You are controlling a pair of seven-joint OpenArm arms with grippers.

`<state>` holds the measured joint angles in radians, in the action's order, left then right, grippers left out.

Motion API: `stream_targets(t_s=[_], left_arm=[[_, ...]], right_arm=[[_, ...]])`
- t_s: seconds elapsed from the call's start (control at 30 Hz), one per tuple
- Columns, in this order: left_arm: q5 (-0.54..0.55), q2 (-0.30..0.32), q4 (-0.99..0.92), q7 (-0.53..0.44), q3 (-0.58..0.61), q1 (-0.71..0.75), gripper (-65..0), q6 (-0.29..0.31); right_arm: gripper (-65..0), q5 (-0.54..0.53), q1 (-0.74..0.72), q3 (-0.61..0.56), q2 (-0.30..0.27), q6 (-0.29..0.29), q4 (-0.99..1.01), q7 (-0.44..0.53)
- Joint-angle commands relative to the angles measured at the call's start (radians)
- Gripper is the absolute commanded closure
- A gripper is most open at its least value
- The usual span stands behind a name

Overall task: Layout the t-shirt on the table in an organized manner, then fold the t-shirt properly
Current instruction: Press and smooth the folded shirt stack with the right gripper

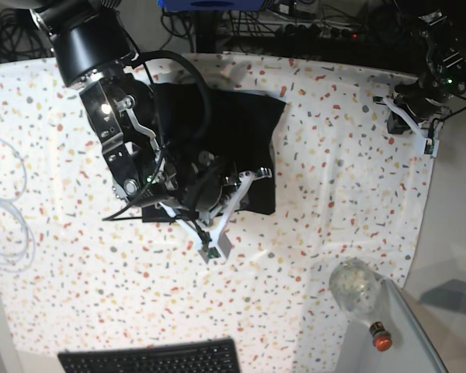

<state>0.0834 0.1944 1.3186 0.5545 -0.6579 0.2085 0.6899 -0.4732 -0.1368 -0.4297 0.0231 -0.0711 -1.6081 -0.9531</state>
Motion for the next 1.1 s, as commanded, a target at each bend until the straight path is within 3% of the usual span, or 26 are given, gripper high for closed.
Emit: stream_targets(t_s=[0.0,0.23,0.4,0.57,0.67,0.73,0.87,1.0,1.07], left_arm=[[0.014,0.02,0.014,-0.018,0.003,-0.005,0.0,0.008],[0.013,0.02,0.014,-0.018,0.031,-0.007,0.0,0.008],[0.009,0.02,0.014,-0.018,0.026,-0.005,0.0,0.008],[0.008,0.02,0.014,-0.018,0.028,-0.005,0.0,0.008],[0.008,0.02,0.012,-0.018,0.028,-0.007,0.0,0.008],[0.008,0.023,0.012,-0.018,0.028,-0.008,0.0,0.008],[0.008,0.026,0.012,-0.018,0.022,-0.008,0.0,0.008],[0.008,0.027,0.012,-0.018,0.019,-0.008,0.0,0.008],[0.008,0.027,0.014,-0.018,0.019,-0.008,0.0,0.008]], right_arm=[[0.0,-0.015,-0.034,0.001,0.019,0.001,-0.001,0.016],[0.0,-0.015,-0.117,0.001,0.084,0.001,0.173,0.024],[0.0,-0.015,-0.157,0.002,0.104,0.001,0.295,0.096],[-0.3,-0.017,-0.169,0.005,0.111,0.001,0.346,0.108],[-23.7,-0.017,-0.166,-0.005,0.111,0.007,0.294,0.147],[-33.0,-0.015,-0.166,-0.048,0.093,0.038,0.222,0.165],[-31.5,-0.012,-0.139,-0.145,-0.048,0.043,-0.042,0.125],[-30.2,-0.011,-0.033,-0.159,-0.128,-0.108,-0.232,-0.085],[-30.5,-0.011,0.035,-0.162,-0.156,-0.163,-0.285,-0.125]])
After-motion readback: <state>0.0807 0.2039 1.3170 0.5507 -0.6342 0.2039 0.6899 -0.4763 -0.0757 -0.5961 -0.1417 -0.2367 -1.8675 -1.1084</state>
